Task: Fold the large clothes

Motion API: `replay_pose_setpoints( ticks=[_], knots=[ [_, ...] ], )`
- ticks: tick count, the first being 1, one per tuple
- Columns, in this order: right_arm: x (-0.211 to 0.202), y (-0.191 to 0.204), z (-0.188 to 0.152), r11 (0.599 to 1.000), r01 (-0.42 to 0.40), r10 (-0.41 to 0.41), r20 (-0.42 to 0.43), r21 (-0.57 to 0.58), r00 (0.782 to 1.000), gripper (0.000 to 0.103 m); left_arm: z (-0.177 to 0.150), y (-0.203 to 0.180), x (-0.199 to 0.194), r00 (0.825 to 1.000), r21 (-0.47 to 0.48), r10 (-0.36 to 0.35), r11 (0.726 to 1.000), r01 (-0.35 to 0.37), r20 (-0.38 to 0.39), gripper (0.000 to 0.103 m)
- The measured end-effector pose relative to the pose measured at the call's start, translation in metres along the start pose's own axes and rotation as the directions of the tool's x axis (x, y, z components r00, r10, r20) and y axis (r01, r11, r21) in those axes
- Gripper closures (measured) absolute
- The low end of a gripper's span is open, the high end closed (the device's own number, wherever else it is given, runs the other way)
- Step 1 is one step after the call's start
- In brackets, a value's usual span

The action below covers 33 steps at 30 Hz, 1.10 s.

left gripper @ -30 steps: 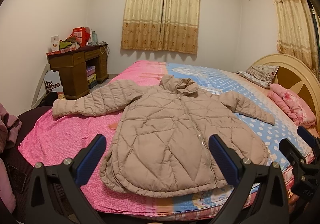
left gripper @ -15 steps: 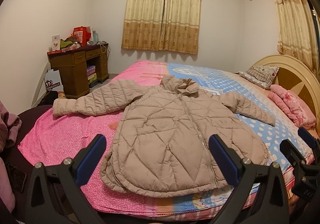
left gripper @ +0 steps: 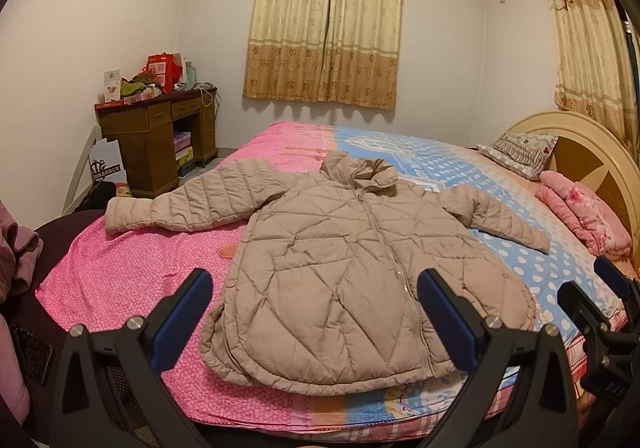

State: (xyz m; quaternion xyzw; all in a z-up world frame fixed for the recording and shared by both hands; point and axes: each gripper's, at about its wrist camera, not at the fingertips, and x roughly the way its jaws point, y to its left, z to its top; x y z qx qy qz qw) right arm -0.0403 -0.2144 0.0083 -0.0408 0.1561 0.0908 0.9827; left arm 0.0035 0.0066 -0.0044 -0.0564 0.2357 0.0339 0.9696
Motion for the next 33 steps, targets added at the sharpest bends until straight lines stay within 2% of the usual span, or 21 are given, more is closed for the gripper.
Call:
replay_pose_setpoints(
  ticks=[28,30,33],
  knots=[
    [-0.003,0.007,0.001,1.000,-0.008,0.008,0.000,0.001,1.000,0.001,0.000,0.001,0.000,1.000,-0.001,-0.001,1.000,0.001,0.002,0.000],
    [-0.003,0.006,0.001,1.000,-0.009,0.009,0.015,0.019,1.000,0.001,0.000,0.001,0.000,1.000,0.001,-0.005,1.000,0.005,0.002,0.000],
    [-0.002,-0.002,-0.003,0.995,-0.082,0.077,0.089,0.055,0.993,0.001,0.002,0.001,0.001,1.000,0.006,-0.027,1.000,0.027,0.009,0.000]
  ],
)
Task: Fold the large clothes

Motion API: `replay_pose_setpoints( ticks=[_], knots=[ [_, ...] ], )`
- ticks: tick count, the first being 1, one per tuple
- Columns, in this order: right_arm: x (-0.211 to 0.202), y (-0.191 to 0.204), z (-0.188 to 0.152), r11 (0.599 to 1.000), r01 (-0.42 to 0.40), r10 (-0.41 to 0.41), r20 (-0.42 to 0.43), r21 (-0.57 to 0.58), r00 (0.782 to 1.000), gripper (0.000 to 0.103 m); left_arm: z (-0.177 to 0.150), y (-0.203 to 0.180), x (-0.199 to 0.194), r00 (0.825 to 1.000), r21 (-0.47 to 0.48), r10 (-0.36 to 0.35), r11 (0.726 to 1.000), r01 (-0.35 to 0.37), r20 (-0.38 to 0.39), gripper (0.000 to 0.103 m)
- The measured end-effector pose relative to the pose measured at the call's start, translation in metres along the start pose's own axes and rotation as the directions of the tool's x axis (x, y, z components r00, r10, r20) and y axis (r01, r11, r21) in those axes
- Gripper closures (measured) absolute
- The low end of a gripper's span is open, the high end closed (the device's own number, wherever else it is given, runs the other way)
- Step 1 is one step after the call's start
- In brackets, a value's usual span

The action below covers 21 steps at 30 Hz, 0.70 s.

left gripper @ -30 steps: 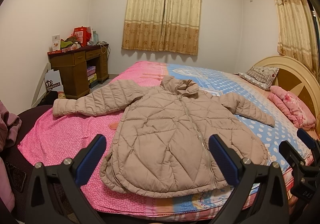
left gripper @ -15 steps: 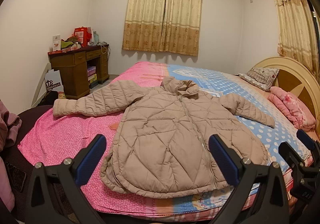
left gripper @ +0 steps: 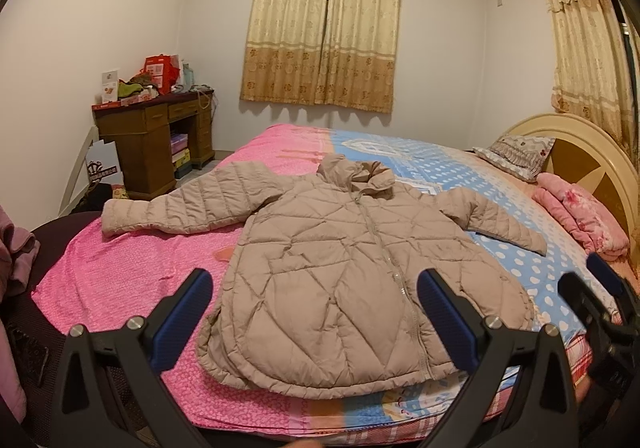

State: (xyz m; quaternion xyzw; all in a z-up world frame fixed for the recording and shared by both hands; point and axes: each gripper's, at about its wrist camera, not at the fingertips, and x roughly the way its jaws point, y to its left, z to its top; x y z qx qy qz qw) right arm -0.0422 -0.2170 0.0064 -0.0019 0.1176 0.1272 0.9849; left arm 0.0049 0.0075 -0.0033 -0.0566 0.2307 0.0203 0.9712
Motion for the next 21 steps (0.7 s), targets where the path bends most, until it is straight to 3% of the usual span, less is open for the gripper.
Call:
replay_pose_setpoints(
  ticks=[2,8,11,21],
  knots=[
    [0.007,-0.009,-0.005,0.998,-0.039,0.038,0.019,0.047,0.999,0.001,0.001,-0.002,0.006,1.000,0.013,-0.014,1.000,0.014,-0.004,0.000],
    [0.057,-0.025,-0.015,0.999,0.005,0.001,-0.155,0.034,0.988,0.001,0.002,-0.006,0.050,0.998,0.047,0.006,0.999,-0.003,-0.058,0.000],
    [0.082,-0.051,-0.020,0.995,-0.009,0.032,-0.230,0.101,0.973,0.001,0.006,-0.008,0.075,0.996,0.058,0.012,0.998,-0.007,-0.084,0.000],
    [0.134,-0.177,-0.023,0.941,0.176,-0.074,-0.333,0.288,0.940,0.001,0.024,-0.029,0.143,0.992,0.144,0.012,0.990,0.006,-0.125,0.000]
  ],
)
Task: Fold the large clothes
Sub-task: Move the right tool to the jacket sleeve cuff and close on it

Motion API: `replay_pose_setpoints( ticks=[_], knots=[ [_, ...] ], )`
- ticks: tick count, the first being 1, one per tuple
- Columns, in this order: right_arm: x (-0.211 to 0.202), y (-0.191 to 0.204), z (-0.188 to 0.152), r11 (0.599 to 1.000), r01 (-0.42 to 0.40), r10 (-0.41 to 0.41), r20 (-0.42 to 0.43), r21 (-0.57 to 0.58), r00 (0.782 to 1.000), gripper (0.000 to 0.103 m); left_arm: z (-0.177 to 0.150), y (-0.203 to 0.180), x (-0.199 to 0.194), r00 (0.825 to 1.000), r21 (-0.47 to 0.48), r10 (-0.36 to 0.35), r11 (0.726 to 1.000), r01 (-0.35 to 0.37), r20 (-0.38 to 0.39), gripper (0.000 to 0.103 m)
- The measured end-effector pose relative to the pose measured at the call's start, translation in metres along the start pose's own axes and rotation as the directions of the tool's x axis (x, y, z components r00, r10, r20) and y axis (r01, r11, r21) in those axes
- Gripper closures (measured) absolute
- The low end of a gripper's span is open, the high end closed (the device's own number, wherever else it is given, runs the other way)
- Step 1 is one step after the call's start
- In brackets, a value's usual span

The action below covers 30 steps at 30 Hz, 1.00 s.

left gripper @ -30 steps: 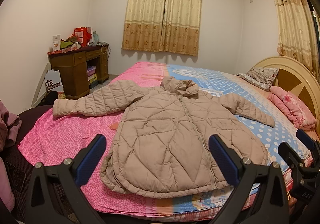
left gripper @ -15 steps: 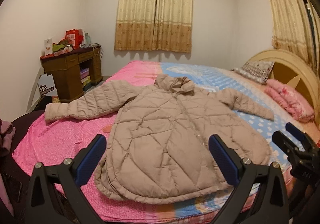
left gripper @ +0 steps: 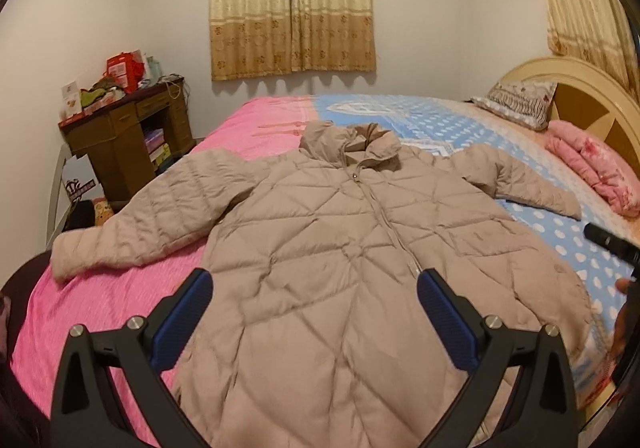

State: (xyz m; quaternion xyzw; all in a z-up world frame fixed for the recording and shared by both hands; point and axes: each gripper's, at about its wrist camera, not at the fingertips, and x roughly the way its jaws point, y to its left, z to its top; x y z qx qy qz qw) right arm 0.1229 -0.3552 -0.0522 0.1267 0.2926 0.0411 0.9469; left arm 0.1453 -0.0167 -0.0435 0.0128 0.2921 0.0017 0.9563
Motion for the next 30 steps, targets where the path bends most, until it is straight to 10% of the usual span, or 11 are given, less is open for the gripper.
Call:
replay_pose_setpoints(
  ticks=[18,27,30],
  knots=[
    [0.083,-0.256,0.084,0.872,0.323,-0.304,-0.112,0.368,0.946,0.002,0.033,-0.013,0.125,0.989,0.032,0.025,0.999,-0.021,-0.149,0.000],
    [0.133,-0.319,0.114,0.827,0.354,-0.303,-0.184,0.436,0.935,0.029,0.029,-0.013,0.159,0.975,-0.007,0.026,1.000,-0.028,-0.221,0.000],
    [0.148,-0.322,0.109,0.833,0.283,-0.204,-0.211,0.475,0.956,0.057,0.024,-0.012,0.165,0.969,-0.020,0.017,1.000,-0.022,-0.246,0.000]
  ],
)
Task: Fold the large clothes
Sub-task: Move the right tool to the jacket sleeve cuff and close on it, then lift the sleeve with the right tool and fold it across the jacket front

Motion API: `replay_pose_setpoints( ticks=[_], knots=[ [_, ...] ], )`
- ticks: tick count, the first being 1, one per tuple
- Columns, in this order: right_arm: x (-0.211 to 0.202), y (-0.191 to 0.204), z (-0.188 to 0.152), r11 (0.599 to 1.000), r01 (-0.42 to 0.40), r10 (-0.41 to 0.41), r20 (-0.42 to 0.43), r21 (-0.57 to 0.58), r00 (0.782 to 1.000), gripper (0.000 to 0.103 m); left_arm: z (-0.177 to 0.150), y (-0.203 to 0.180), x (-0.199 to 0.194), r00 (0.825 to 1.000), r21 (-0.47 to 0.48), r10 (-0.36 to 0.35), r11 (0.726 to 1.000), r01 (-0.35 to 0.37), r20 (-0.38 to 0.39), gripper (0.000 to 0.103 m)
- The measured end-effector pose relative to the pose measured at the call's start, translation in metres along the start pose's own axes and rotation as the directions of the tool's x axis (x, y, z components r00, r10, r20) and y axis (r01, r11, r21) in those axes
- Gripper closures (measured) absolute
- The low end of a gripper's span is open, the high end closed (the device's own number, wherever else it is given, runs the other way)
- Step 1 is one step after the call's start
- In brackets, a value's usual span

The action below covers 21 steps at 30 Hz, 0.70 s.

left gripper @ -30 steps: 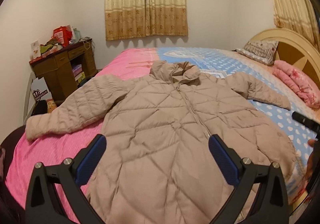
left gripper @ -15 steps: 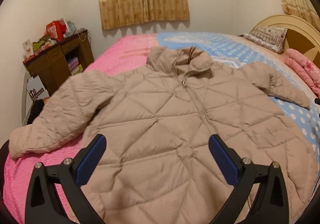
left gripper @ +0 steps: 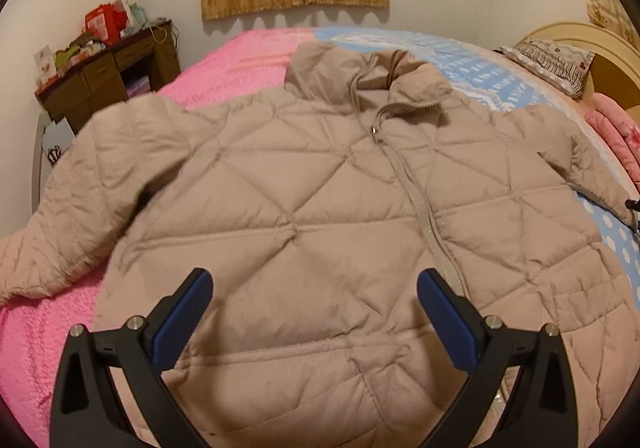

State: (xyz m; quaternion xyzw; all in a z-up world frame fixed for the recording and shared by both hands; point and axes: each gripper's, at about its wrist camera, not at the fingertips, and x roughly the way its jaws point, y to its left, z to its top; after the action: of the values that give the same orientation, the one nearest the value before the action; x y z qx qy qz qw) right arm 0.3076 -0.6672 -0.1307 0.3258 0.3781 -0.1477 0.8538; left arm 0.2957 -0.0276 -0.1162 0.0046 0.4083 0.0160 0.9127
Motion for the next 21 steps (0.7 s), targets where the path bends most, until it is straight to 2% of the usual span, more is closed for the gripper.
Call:
replay_pose_setpoints(
  ticks=[1,2,3,5,10,14,21],
  knots=[
    [0.001,0.002,-0.003,1.000,-0.013,0.013,0.001,-0.003,1.000,0.059,-0.001,0.000,0.001,1.000,0.000,-0.002,1.000,0.002,-0.006,0.000],
    [0.000,0.003,-0.005,1.000,-0.025,0.025,-0.002,-0.011,1.000,0.072,-0.002,0.000,0.001,1.000,0.000,0.000,1.000,0.000,-0.006,0.000],
    [0.000,0.003,-0.008,0.998,-0.054,0.054,-0.020,-0.007,0.998,0.079,-0.002,0.001,0.001,1.000,-0.001,-0.001,1.000,0.001,-0.007,0.000],
    [-0.007,0.001,-0.014,0.995,-0.096,0.097,-0.031,0.019,0.995,0.087,-0.004,0.005,-0.002,1.000,-0.010,-0.011,1.000,0.011,-0.008,0.000],
    [-0.037,0.010,-0.016,0.996,-0.084,0.084,0.024,-0.029,0.996,0.091,-0.005,0.013,-0.011,0.999,-0.039,-0.034,0.999,0.035,0.009,0.000],
    [-0.077,0.022,0.001,0.996,-0.077,0.082,0.125,-0.043,0.989,0.093,-0.007,0.018,-0.024,0.998,-0.042,-0.055,0.998,0.056,0.033,0.000],
    [-0.126,0.061,0.028,0.991,-0.073,0.095,0.198,-0.117,0.976,0.094,-0.004,0.029,-0.042,0.995,-0.050,-0.074,0.996,0.077,0.064,0.000]
  ],
)
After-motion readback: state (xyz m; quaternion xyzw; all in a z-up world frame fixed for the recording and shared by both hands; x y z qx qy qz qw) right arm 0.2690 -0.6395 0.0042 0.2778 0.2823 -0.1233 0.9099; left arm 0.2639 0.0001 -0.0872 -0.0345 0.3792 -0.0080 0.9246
